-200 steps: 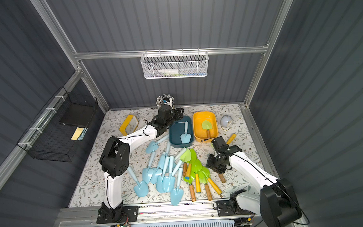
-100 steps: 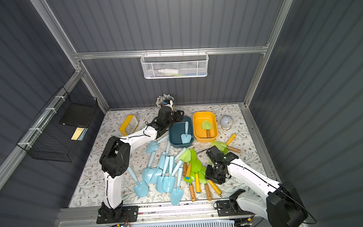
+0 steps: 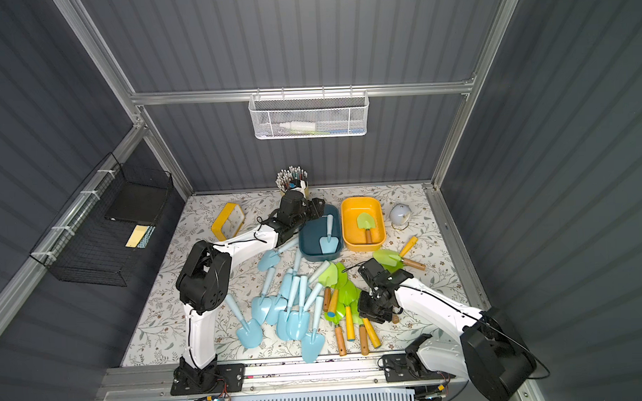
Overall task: Sort the small shovels by color and place them into the storage box
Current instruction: Pick up the shovel from the center of the board.
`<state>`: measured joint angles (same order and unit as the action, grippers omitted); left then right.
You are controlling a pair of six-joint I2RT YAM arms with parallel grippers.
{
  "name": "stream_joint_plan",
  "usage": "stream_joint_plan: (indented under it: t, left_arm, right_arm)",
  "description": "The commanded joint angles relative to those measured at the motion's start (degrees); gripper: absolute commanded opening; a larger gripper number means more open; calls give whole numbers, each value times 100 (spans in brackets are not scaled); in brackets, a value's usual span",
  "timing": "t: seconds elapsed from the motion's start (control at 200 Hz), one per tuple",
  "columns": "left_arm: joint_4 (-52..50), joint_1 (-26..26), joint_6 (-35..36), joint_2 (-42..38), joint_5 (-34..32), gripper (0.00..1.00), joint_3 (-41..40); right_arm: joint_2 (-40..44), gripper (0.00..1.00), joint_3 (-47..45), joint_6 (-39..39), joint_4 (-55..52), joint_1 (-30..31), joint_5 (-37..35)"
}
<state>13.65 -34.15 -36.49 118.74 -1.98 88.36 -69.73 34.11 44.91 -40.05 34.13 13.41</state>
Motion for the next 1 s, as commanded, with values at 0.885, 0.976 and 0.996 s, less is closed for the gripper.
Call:
stream_joint_plan:
  t: [0.885,0.976,0.996]
  left_arm:
    - [66,-13,-95,-123,204,59,61]
    - [68,-13,-108,-125,220,59,64]
    - [68,-13,-105,-126,224,59,67]
  right_arm:
    - [-1424,33,333,-253,741,-473,-734]
    - [-1521,31,316,-245,827,-478,-702]
    - [-1526,29,308,-247,845,-477,-699]
